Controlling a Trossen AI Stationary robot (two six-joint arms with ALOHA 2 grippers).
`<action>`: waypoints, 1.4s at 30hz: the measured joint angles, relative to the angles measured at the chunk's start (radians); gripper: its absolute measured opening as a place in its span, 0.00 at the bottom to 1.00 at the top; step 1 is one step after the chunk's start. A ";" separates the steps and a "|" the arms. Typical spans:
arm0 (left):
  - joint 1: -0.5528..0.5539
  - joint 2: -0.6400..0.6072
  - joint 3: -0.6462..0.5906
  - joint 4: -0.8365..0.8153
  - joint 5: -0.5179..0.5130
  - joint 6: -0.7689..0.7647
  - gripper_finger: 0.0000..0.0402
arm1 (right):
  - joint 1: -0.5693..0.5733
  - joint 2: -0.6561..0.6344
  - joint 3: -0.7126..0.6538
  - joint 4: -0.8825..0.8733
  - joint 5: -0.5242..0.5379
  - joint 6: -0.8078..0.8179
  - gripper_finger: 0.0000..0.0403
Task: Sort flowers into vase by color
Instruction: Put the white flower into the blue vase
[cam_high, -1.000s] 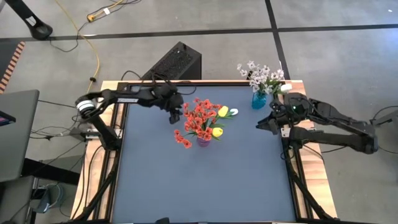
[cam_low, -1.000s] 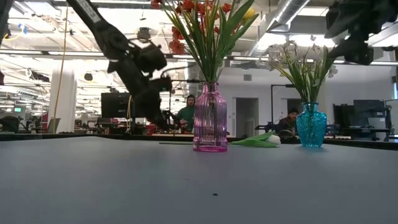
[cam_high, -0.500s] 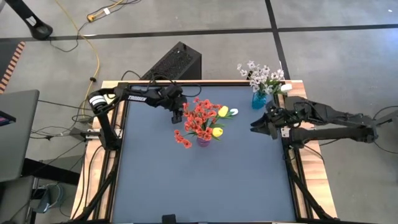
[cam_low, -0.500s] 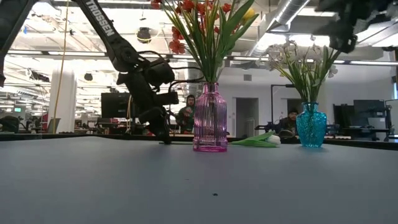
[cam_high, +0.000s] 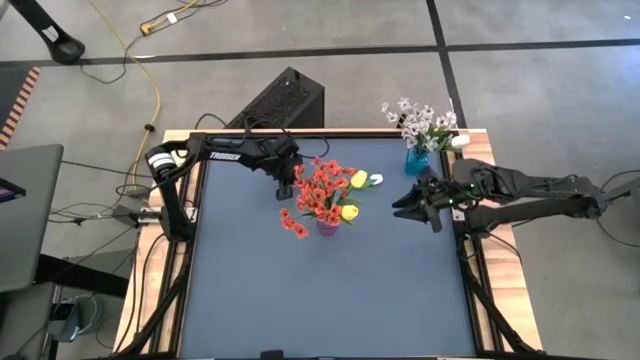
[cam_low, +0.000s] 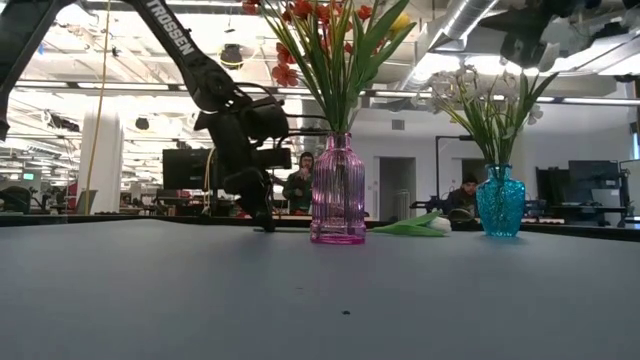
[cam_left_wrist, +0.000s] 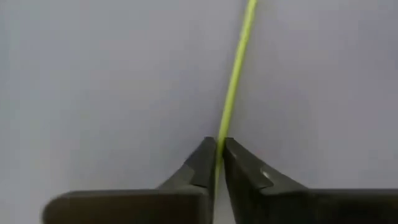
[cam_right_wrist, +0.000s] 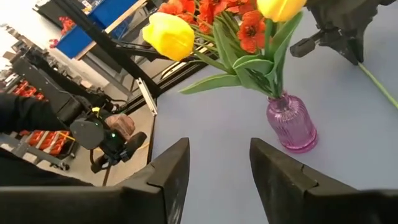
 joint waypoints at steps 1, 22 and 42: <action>-0.002 0.000 0.003 -0.012 -0.002 0.000 0.03 | 0.002 0.000 0.000 0.000 0.000 -0.001 0.48; -0.008 -0.427 0.325 -0.322 0.046 -0.010 0.00 | 0.002 -0.022 0.000 0.177 0.035 -0.135 0.35; -0.011 -0.438 0.069 -0.199 0.003 -0.157 0.19 | 0.000 -0.001 0.000 0.167 0.069 -0.138 0.34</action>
